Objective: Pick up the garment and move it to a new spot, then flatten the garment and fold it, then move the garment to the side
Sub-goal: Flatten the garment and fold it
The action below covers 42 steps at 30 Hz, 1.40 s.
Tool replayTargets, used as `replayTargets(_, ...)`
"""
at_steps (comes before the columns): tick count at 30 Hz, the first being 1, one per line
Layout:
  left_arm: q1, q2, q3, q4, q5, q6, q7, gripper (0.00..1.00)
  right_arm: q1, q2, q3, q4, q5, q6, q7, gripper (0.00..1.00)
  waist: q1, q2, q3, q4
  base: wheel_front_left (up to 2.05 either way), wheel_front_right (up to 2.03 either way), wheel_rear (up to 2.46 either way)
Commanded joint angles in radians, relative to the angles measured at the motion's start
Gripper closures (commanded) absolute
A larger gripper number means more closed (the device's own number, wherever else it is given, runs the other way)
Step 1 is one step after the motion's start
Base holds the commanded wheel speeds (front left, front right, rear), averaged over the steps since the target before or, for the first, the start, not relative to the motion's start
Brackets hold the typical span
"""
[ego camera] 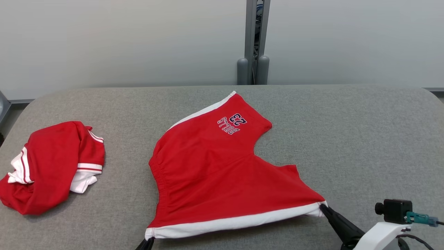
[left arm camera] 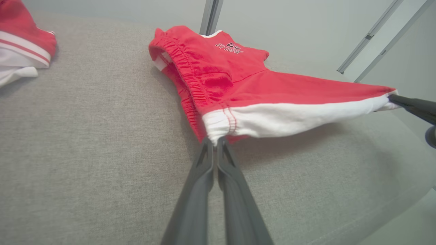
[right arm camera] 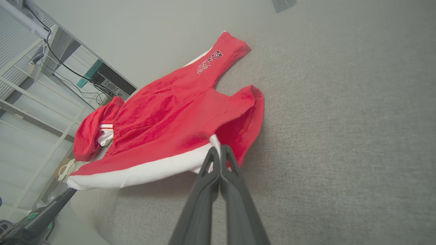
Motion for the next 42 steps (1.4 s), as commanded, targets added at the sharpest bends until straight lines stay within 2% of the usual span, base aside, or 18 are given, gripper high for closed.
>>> replayTargets(1, 0.004, 0.005, 0.009, 0.001, 0.01, -0.001, -0.005, 1.0, 0.002, -0.005, -0.011, 0.003, -0.024, 0.0, 0.003, 1.0, 0.0, -0.0001, 0.001, 0.001, 0.0, 0.0, 0.0)
replayTargets(11, -0.051, -0.032, 0.046, -0.044, 0.08, -0.001, -0.005, 1.0, -0.071, 0.052, -0.129, -0.002, -0.183, 0.0, -0.029, 1.0, 0.0, -0.0001, 0.023, 0.018, 0.0, 0.0, 0.0)
replayTargets(20, -0.229, -0.023, 0.026, -0.033, 0.097, -0.001, -0.005, 1.0, -0.336, 0.12, -0.136, 0.111, -0.297, 0.0, 0.008, 1.0, 0.0, -0.0001, 0.087, 0.053, 0.0, 0.0, 0.0)
replayTargets(23, -0.306, -0.016, 0.032, -0.008, 0.088, -0.001, -0.005, 1.0, -0.462, 0.143, -0.117, 0.191, -0.322, 0.0, 0.021, 1.0, 0.0, -0.0001, 0.123, 0.062, 0.0, 0.0, 0.0)
replayTargets(24, -0.306, -0.016, 0.032, -0.008, 0.088, -0.001, -0.005, 1.0, -0.462, 0.143, -0.117, 0.191, -0.322, 0.0, 0.021, 1.0, 0.0, -0.0001, 0.123, 0.062, 0.0, 0.0, 0.0)
replayTargets(25, -0.353, -0.016, 0.033, 0.009, 0.073, -0.001, -0.005, 1.0, -0.55, 0.148, -0.099, 0.254, -0.35, 0.0, 0.026, 1.0, 0.0, -0.0001, 0.153, 0.072, 0.0, 0.0, 0.0)
replayTargets(32, -0.501, -0.017, -0.01, 0.069, 0.039, -0.001, -0.004, 1.0, -0.783, 0.207, -0.04, 0.463, -0.363, 0.0, 0.041, 1.0, 0.0, -0.0001, 0.248, 0.11, 0.0, 0.0, 0.0)
replayTargets(35, -0.578, -0.028, -0.037, 0.11, 0.021, -0.001, -0.004, 1.0, -0.883, 0.224, -0.019, 0.568, -0.364, 0.0, 0.026, 1.0, 0.0, -0.0001, 0.293, 0.135, 0.0, 0.0, 0.0)
replayTargets(36, -0.622, -0.037, -0.049, 0.138, 0.007, -0.001, -0.004, 1.0, -0.944, 0.226, 0.004, 0.636, -0.388, 0.0, 0.017, 1.0, 0.0, -0.0001, 0.323, 0.152, 0.0, 0.0, 0.0)
replayTargets(42, -0.72, -0.064, -0.066, 0.211, -0.021, -0.001, -0.004, 1.0, -1.084, 0.259, 0.037, 0.792, -0.387, 0.0, -0.008, 1.0, 0.0, -0.0001, 0.397, 0.186, 0.0, 0.0, 0.0)
